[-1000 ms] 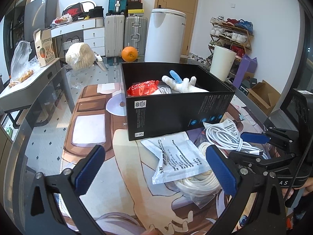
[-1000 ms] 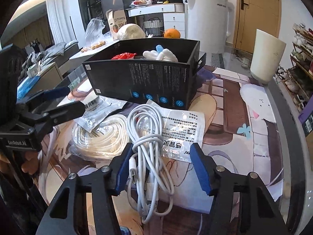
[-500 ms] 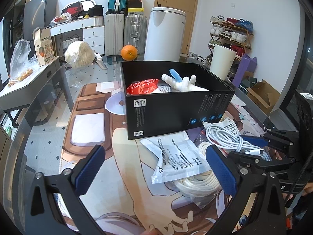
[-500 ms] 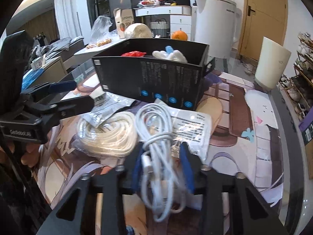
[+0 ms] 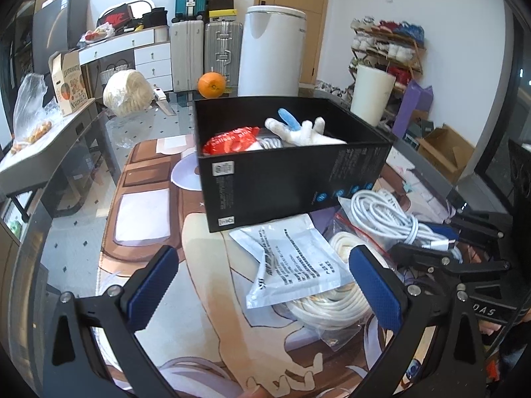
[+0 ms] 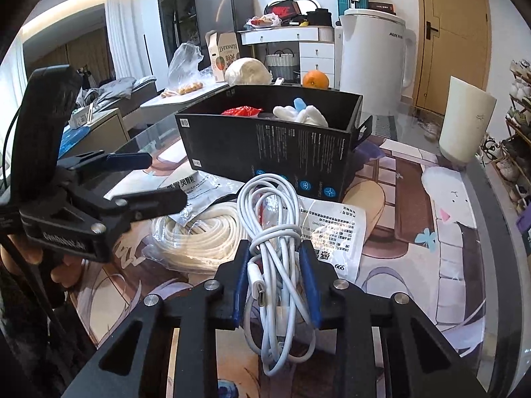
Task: Organize soft objects
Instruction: 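Grasp the white coiled cable on the mat with the right gripper, then grasp the white printed sachet with the left gripper while the right gripper holds the cable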
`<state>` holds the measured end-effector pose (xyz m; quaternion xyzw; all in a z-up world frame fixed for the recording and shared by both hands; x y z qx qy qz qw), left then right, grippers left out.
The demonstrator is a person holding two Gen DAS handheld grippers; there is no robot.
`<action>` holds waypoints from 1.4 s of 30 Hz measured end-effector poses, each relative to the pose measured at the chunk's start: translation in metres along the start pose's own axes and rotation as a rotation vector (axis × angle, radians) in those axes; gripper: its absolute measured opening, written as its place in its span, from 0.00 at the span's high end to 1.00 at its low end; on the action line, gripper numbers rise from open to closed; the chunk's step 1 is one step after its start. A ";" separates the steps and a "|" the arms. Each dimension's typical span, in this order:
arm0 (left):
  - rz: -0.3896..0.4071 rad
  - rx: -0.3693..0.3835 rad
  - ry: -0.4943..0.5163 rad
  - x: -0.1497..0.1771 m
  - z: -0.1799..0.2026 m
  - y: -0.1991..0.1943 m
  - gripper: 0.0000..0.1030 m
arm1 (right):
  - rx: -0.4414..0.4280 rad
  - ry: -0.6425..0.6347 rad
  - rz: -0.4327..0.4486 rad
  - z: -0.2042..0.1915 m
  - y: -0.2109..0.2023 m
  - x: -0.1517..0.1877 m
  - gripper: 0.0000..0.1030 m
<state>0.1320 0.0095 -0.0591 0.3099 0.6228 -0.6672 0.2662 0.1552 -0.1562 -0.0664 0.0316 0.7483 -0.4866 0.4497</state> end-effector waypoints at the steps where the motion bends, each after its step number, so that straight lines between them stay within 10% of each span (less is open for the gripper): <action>1: -0.007 -0.005 0.012 0.000 0.002 0.001 0.00 | 0.001 0.004 0.002 0.001 0.000 0.000 0.72; 11: -0.079 0.008 0.047 -0.001 0.021 0.015 0.02 | -0.002 0.014 0.005 0.003 0.001 -0.001 0.72; 19: -0.110 0.056 0.038 0.003 0.023 0.021 0.36 | -0.003 0.014 0.003 0.003 0.002 0.000 0.72; 42: -0.009 0.063 0.027 0.003 0.019 -0.008 0.45 | -0.007 0.021 0.024 0.003 -0.003 -0.001 0.72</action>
Point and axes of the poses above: each gripper's, at about its wrist camera, not at the fingertips, and y roughly the way its jaws point, z to its right, x to its underside, the point moved 7 cm from there along y, roughly the way its jaws point, and after that the axes turned 6 degrees about y, right-handed, at the moved point
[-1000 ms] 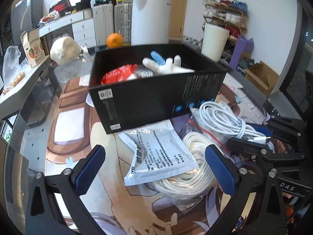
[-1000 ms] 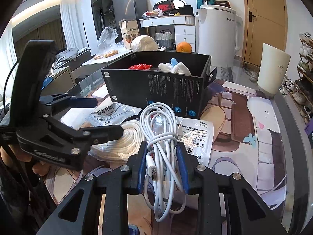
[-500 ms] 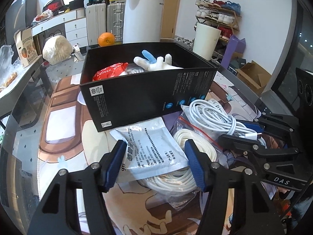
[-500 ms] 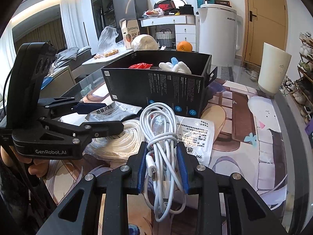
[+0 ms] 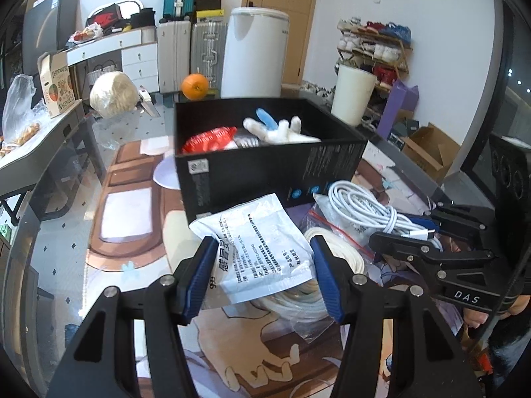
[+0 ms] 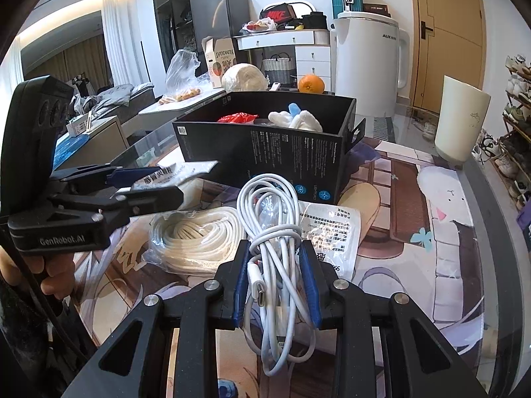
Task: Organize soft objects
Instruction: 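Grasp the white printed sachet with the left gripper while the right gripper holds the cable, then carry the sachet and cable over the black box and lower them in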
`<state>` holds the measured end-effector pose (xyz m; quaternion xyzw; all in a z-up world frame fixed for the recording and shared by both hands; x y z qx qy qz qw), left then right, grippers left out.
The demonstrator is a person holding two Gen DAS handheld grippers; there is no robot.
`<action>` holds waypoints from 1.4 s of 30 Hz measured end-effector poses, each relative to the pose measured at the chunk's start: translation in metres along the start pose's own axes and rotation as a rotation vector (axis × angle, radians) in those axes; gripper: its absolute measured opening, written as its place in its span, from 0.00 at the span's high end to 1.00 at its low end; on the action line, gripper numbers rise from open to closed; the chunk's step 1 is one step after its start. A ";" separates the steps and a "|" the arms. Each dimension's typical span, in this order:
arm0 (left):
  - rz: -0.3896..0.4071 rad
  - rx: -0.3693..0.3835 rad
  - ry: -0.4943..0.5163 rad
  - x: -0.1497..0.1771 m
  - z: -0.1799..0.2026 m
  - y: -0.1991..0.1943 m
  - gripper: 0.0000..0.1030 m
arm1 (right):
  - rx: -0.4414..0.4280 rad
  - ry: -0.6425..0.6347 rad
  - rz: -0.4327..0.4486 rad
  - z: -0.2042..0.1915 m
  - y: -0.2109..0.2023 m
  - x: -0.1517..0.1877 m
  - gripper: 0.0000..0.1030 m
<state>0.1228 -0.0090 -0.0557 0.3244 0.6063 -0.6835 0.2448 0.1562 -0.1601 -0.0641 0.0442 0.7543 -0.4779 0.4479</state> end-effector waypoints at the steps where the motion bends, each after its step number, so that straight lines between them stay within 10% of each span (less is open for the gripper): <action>1: 0.010 -0.002 -0.005 -0.001 -0.002 -0.003 0.45 | -0.005 0.001 0.000 -0.001 -0.001 0.000 0.72; 22: 0.210 -0.011 0.007 -0.051 -0.008 -0.052 0.45 | 0.003 -0.055 0.109 0.001 -0.039 -0.062 0.72; 42: 0.216 -0.044 0.042 -0.092 -0.019 -0.023 0.45 | 0.021 -0.047 0.064 0.013 0.007 -0.124 0.72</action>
Point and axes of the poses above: each gripper's, at about its wrist camera, not at the fingertips, and y roughly the way its jaws point, z to its right, x to its underside, the point moved 7 cm from there along y, roughly the way its jaws point, and after that the axes turned 6 degrees about y, right-handed, at the moved point
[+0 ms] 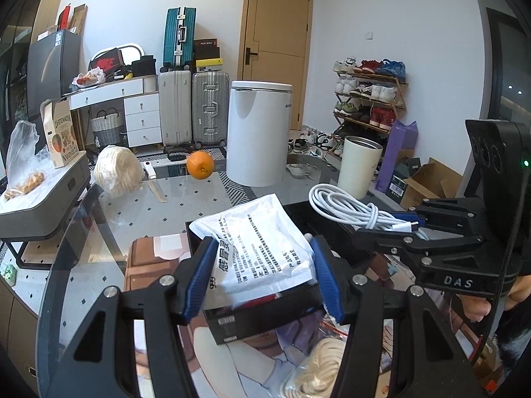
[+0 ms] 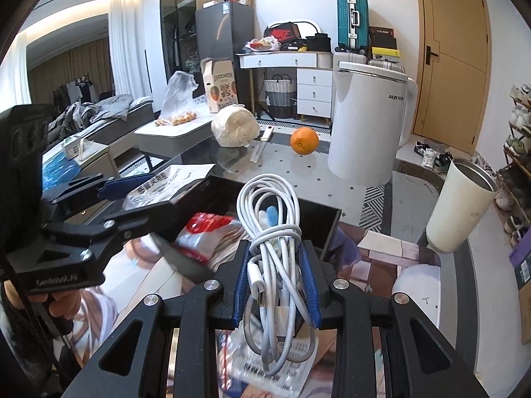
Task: Organize soft objects
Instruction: 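Carry the sachet and cable over the black box and lower them in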
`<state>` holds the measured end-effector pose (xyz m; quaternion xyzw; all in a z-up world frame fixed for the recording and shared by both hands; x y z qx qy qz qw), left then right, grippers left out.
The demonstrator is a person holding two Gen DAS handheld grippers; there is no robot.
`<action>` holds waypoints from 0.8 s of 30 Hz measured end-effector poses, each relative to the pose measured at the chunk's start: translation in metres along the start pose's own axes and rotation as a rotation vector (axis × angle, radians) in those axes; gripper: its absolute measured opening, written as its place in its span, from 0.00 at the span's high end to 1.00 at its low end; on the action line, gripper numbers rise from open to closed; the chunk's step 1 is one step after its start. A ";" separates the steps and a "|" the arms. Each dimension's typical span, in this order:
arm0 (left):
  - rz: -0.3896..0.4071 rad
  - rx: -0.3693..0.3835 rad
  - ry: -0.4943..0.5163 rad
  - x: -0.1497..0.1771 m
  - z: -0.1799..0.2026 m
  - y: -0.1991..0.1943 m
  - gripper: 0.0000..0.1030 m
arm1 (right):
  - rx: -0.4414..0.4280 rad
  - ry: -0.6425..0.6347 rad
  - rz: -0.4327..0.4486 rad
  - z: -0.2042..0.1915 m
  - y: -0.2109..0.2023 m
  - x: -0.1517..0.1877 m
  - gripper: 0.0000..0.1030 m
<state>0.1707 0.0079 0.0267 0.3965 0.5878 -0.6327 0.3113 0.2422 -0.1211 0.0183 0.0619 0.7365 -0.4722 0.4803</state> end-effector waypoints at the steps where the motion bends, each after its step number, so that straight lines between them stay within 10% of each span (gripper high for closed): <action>1: -0.003 -0.002 0.001 -0.001 -0.001 0.003 0.45 | 0.007 0.007 -0.006 0.002 0.004 -0.001 0.72; 24: -0.059 -0.001 -0.016 0.003 -0.019 0.046 0.45 | 0.019 -0.010 -0.074 0.003 0.062 -0.005 0.72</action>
Point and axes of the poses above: each gripper's, at about its wrist camera, not at the fingertips, and y roughly the way its jaws point, z to its right, x to its underside, the point moved 7 cm from there along y, roughly the way its jaws point, and after that the axes turned 6 degrees about y, right-handed, at the moved point
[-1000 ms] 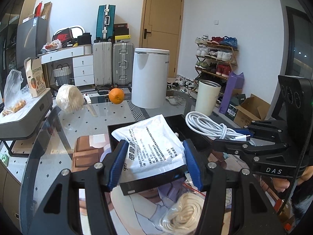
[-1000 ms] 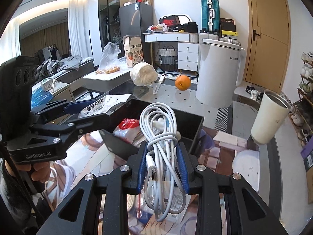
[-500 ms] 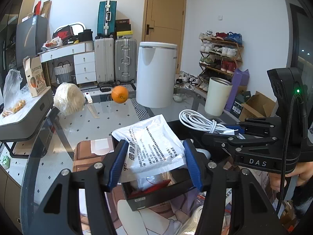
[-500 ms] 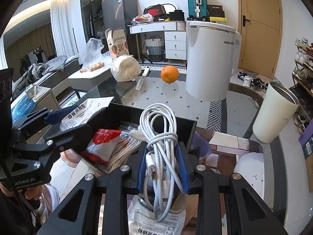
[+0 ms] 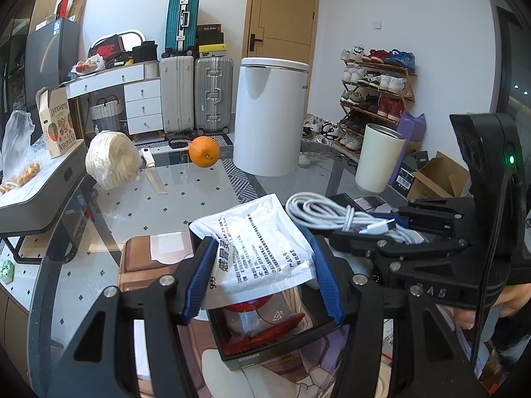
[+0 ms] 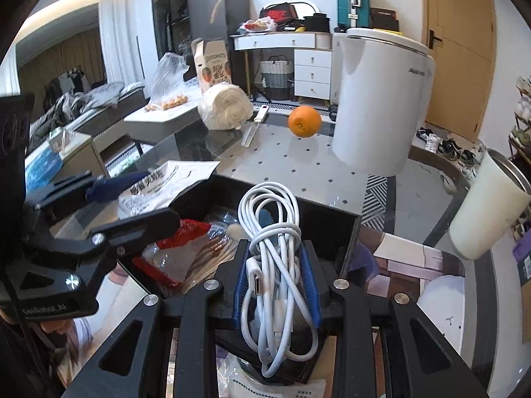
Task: Organize soft objects
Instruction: 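Carry the sachet and cable over the black box and lower them in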
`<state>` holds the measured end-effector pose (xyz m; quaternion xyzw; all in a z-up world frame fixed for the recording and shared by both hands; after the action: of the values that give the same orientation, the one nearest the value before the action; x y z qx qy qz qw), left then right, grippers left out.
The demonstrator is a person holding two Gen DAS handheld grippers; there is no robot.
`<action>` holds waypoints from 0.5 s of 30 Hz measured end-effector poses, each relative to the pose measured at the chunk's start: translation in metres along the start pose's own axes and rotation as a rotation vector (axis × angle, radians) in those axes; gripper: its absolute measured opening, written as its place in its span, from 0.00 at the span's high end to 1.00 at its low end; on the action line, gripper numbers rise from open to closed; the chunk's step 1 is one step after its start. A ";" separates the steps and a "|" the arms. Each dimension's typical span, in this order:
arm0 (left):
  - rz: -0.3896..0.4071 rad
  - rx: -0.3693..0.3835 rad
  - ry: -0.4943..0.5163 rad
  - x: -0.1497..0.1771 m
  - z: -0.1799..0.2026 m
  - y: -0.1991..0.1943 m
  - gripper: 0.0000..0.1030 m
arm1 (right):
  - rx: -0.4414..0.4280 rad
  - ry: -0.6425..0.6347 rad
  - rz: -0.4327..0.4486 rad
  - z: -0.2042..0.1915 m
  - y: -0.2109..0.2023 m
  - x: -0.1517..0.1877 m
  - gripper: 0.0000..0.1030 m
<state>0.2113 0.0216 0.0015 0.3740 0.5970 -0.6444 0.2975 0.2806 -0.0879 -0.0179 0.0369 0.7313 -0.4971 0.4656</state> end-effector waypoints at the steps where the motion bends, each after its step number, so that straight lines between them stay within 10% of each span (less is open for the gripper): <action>1: -0.002 -0.001 0.001 0.000 0.000 0.000 0.45 | -0.001 -0.011 -0.001 0.000 0.000 0.000 0.72; 15: -0.020 0.005 0.002 0.004 -0.004 0.008 0.44 | -0.083 -0.122 -0.084 -0.012 0.010 0.007 0.72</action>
<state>0.2161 0.0245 -0.0061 0.3694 0.5993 -0.6486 0.2894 0.2739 -0.0762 -0.0295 -0.0433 0.7223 -0.4867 0.4894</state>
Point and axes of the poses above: each gripper's, at about its wrist camera, not at the fingertips, and y roughly the way its jaws point, z to its right, x to its underside, the point moved 7 cm from there along y, roughly the way its jaws point, and after that the axes turned 6 degrees about y, right-handed, at the moved point
